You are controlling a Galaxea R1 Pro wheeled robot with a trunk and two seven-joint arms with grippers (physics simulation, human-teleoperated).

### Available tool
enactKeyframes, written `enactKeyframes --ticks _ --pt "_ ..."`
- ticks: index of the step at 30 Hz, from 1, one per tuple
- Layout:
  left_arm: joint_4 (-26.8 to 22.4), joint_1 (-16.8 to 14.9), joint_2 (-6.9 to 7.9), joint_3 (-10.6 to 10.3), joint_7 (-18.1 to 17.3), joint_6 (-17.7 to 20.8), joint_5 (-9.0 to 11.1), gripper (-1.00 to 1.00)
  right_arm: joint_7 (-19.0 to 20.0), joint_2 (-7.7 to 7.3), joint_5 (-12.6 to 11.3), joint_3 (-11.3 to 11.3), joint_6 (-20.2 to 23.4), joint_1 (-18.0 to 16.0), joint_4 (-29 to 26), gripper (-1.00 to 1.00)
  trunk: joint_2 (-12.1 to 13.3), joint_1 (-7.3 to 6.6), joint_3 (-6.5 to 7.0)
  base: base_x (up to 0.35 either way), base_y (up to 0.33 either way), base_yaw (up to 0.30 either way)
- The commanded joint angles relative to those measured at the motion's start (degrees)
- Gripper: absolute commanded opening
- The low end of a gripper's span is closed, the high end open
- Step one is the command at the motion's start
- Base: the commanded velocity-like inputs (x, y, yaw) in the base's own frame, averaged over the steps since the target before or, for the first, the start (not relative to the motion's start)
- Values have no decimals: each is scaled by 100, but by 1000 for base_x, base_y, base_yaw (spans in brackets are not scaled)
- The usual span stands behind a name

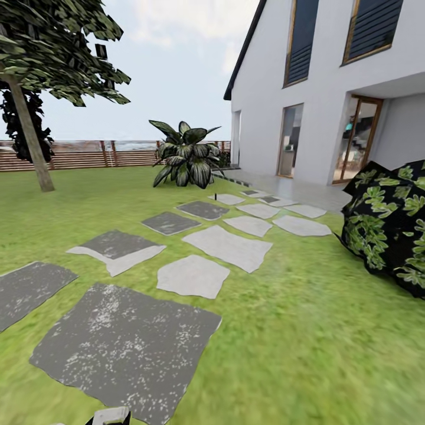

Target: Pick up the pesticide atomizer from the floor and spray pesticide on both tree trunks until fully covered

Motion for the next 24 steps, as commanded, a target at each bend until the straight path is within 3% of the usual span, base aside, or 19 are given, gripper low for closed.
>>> enactKeyframes --ticks 1,24 --pt "0 -1 0 0 0 1 0 100 0 0 0 0 0 0 0 100 0 0 0 329 0 0" --pt "-2 -2 0 0 0 0 0 100 0 0 0 0 0 0 0 100 0 0 0 329 0 0"
